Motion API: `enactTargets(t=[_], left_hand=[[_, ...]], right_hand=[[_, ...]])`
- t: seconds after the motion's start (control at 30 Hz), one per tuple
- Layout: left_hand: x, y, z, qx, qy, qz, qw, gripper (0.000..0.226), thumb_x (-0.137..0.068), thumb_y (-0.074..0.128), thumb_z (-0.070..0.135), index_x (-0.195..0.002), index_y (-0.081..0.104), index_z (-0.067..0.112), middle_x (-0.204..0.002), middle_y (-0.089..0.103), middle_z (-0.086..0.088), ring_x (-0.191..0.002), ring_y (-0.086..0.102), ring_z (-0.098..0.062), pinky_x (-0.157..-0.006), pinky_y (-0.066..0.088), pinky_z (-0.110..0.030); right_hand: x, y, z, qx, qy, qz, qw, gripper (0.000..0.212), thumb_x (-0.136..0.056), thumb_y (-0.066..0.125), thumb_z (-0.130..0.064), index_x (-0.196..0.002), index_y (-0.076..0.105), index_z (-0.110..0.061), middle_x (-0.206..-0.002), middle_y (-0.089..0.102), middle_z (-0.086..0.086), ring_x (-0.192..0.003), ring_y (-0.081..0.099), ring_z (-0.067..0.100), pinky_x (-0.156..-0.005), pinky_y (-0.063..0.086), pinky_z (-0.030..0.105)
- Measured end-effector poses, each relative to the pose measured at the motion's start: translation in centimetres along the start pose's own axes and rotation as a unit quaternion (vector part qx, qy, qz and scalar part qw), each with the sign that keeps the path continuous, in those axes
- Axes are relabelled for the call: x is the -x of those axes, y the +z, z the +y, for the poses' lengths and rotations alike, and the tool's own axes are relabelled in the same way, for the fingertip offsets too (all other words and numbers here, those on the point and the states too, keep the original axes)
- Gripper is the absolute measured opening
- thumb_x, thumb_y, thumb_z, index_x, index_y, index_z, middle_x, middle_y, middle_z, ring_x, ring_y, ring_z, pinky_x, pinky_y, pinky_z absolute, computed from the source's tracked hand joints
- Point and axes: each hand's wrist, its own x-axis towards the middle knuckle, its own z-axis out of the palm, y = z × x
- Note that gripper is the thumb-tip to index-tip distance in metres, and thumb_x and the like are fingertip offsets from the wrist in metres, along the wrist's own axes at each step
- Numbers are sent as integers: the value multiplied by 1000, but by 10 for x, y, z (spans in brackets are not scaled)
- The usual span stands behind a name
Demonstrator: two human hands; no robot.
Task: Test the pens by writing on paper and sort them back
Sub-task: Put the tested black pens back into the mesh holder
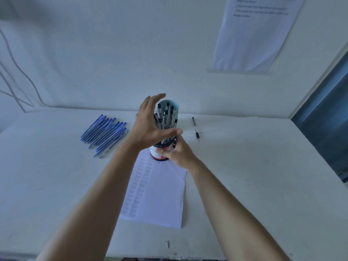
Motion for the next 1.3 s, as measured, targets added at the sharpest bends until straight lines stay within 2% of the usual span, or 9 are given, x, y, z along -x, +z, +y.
enactTargets(t=[0.07,0.37,0.47,0.57,0.67,0.87,1.0,1.1,1.3], left_hand=[[8,2,-8,25,-22,-11,999,123,-53,87,61,-153,23,30,-148,31,13,-133,31,-3,-101,27,-7],[14,29,-15,-128,-79,116,982,96,-58,90,52,-133,43,14,-118,52,-6,-99,50,-18,-80,46,-32],[21,31,-20,-1,-48,113,992,94,-69,84,30,-145,30,13,-137,39,-9,-103,45,1,-89,43,-14],[21,22,-26,177,-82,68,979,106,-67,71,22,-152,9,35,-156,26,-16,-139,36,-1,-110,40,-32],[16,16,-25,208,-155,47,965,109,-68,83,12,-152,20,40,-148,46,-7,-125,57,-11,-102,52,-41],[18,27,-9,-5,-166,152,974,83,-59,87,58,-122,53,18,-112,50,6,-94,46,-4,-78,39,-13],[27,38,-11,20,-82,142,986,109,-53,90,56,-139,37,15,-129,35,4,-123,38,-12,-102,35,-23],[25,32,-14,40,-112,100,988,109,-60,95,34,-147,30,23,-135,41,12,-116,45,-4,-95,37,-18],[19,38,-3,-89,-154,155,972,96,-54,78,72,-123,46,16,-111,39,6,-108,46,-17,-86,39,-31]], right_hand=[[0,0,1,-3,2,4,1000,72,-74,87,-31,-131,44,-28,-124,63,-13,-115,60,1,-101,50,33],[0,-2,1,-23,6,17,1000,60,-74,88,-24,-120,49,-28,-116,64,-11,-105,62,0,-90,51,22],[-2,-3,3,-24,8,9,1000,64,-74,87,-26,-125,49,-29,-118,64,-10,-107,63,5,-93,54,31],[-4,-2,6,-23,5,9,1000,68,-72,88,-28,-127,49,-31,-120,64,-13,-110,62,6,-98,52,35],[-4,-1,7,-29,4,8,1000,69,-73,88,-25,-129,47,-31,-123,63,-12,-113,61,6,-99,52,34],[-4,0,5,-16,5,7,1000,67,-74,86,-28,-129,47,-31,-121,63,-13,-109,60,-1,-92,52,24],[-5,-2,6,5,-1,5,1000,57,-73,83,-26,-121,54,-20,-105,67,-15,-98,63,-2,-85,52,28],[-4,-1,7,-10,5,8,1000,63,-72,85,-28,-124,51,-30,-116,67,-13,-108,64,3,-92,54,30],[-4,-3,7,-12,7,10,1000,54,-75,86,-20,-114,50,-29,-110,65,-11,-99,63,-3,-85,51,21]])
